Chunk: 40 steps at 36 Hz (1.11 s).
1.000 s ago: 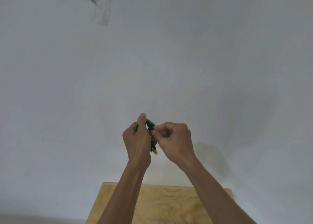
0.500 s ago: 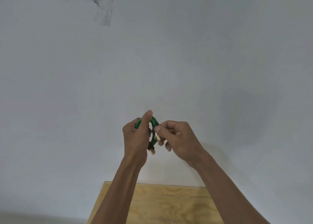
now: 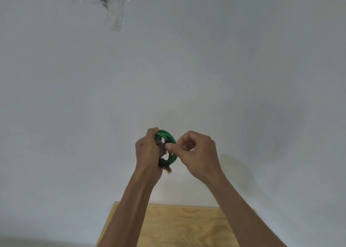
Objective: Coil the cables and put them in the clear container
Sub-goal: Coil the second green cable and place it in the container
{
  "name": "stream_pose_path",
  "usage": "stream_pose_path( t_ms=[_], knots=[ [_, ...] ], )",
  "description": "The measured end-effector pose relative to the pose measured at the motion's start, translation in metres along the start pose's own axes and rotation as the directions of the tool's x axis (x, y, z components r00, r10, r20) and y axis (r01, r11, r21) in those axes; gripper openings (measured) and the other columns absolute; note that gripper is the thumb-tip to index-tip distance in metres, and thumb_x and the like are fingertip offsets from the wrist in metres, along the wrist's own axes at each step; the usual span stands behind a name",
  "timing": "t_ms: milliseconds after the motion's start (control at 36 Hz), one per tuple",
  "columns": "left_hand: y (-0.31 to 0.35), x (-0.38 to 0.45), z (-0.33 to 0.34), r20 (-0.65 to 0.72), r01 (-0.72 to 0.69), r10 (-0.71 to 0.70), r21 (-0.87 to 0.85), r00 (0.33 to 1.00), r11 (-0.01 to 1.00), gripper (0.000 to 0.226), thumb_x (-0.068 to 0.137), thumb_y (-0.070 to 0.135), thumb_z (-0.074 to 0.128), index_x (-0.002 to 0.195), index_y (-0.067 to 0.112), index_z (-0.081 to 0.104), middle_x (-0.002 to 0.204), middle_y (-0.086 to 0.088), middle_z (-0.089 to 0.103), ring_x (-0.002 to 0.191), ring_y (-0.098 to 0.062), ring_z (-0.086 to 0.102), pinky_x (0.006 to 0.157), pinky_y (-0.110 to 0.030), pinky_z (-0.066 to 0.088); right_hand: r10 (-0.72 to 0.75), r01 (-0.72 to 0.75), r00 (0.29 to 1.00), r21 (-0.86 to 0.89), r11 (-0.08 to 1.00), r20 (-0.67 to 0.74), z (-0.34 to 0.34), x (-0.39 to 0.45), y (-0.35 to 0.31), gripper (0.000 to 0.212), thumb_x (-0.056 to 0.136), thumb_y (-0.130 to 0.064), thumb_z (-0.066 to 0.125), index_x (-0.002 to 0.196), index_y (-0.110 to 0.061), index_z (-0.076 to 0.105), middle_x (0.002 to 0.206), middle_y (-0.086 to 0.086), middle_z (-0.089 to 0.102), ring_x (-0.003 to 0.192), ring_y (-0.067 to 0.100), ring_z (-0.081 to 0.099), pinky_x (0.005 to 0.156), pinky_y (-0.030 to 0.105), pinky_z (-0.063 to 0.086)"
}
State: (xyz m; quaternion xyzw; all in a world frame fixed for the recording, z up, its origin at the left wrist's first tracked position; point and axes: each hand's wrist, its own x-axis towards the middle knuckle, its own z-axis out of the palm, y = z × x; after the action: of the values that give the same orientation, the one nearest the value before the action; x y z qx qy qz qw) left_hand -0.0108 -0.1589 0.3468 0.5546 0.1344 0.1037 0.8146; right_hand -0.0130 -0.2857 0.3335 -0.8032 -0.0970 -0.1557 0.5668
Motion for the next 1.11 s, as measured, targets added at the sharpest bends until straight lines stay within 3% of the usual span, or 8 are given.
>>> stream_pose_path(
  t_ms=[83,139,222,361,583,722,833,1111],
  knots=[
    [0.002,-0.002,-0.001,0.023,-0.003,0.002,0.026,1.0,1.0,0.04,0.092,0.027,0.056,0.054,0.016,0.05,0.058,-0.004,0.037,0.05,-0.018,0.038,0.046,-0.027,0.033,0.003,-0.016,0.985,0.073,0.997,0.174,0.002,0.002,0.005,0.043,0.082,-0.038,0.077,0.12,-0.032,0.058,0.115,-0.015,0.064,0.095,0.0,0.064,0.075,0.015,0.054],
    [0.002,-0.004,-0.001,0.039,-0.007,0.005,0.056,0.999,0.998,0.039,0.092,0.026,0.055,0.055,0.014,0.05,0.056,-0.004,0.039,0.05,-0.019,0.039,0.047,-0.027,0.035,-0.024,-0.001,0.961,0.093,0.996,0.274,0.005,0.001,0.007,0.044,0.09,-0.029,0.069,0.132,-0.03,0.055,0.122,-0.014,0.065,0.108,0.003,0.063,0.087,0.027,0.058],
    [-0.001,-0.004,-0.003,0.019,-0.011,0.01,0.079,1.0,0.997,0.037,0.092,0.025,0.054,0.057,0.013,0.051,0.059,-0.005,0.038,0.052,-0.019,0.037,0.044,-0.027,0.035,-0.056,0.053,0.975,0.024,0.998,0.213,0.011,-0.003,0.005,0.03,0.093,-0.022,0.065,0.123,-0.026,0.063,0.107,-0.015,0.071,0.104,0.002,0.065,0.085,0.03,0.059],
    [-0.004,-0.004,-0.002,0.003,-0.011,0.01,0.138,1.0,0.99,0.047,0.095,0.031,0.056,0.05,0.017,0.051,0.056,-0.003,0.035,0.043,-0.015,0.035,0.037,-0.023,0.035,-0.041,0.048,0.994,-0.069,0.996,0.102,0.022,-0.008,0.004,0.023,0.093,-0.024,0.066,0.116,-0.025,0.064,0.098,-0.015,0.07,0.092,0.001,0.065,0.078,0.015,0.054],
    [-0.01,-0.003,-0.007,-0.023,-0.082,0.09,0.242,0.996,0.967,0.051,0.094,0.041,0.06,0.048,0.021,0.054,0.065,-0.008,0.043,0.052,-0.017,0.042,0.043,-0.026,0.037,0.067,-0.056,0.984,-0.069,0.996,0.164,0.017,0.002,-0.002,0.027,0.082,-0.034,0.078,0.102,-0.023,0.063,0.093,-0.011,0.069,0.081,0.001,0.065,0.064,0.008,0.049],
    [-0.011,-0.005,-0.01,0.008,-0.16,0.163,0.262,0.987,0.952,0.045,0.096,0.035,0.059,0.06,0.008,0.06,0.055,-0.002,0.053,0.05,-0.014,0.048,0.04,-0.026,0.038,0.112,-0.099,0.96,-0.063,0.993,0.256,0.014,0.007,-0.001,0.026,0.079,-0.038,0.079,0.096,-0.024,0.066,0.09,-0.008,0.07,0.08,0.011,0.07,0.074,0.027,0.06],
    [-0.009,-0.005,-0.011,0.056,-0.23,0.224,0.32,0.973,0.919,0.044,0.094,0.033,0.06,0.072,-0.005,0.06,0.066,-0.015,0.057,0.055,-0.012,0.052,0.051,-0.033,0.045,0.139,-0.177,0.932,0.086,0.981,0.335,0.015,0.007,0.007,0.021,0.081,-0.034,0.079,0.091,-0.018,0.068,0.088,0.006,0.072,0.077,0.023,0.074,0.074,0.04,0.062],
    [-0.007,-0.005,-0.005,0.125,-0.231,0.199,0.35,0.972,0.908,0.048,0.095,0.043,0.061,0.076,0.0,0.053,0.043,0.012,0.04,0.038,-0.012,0.043,0.044,-0.038,0.051,0.003,-0.017,0.995,-0.135,0.991,-0.104,0.04,-0.006,0.011,0.006,0.093,-0.024,0.065,0.094,-0.019,0.068,0.087,-0.004,0.063,0.076,0.004,0.058,0.064,0.005,0.041]
  ],
)
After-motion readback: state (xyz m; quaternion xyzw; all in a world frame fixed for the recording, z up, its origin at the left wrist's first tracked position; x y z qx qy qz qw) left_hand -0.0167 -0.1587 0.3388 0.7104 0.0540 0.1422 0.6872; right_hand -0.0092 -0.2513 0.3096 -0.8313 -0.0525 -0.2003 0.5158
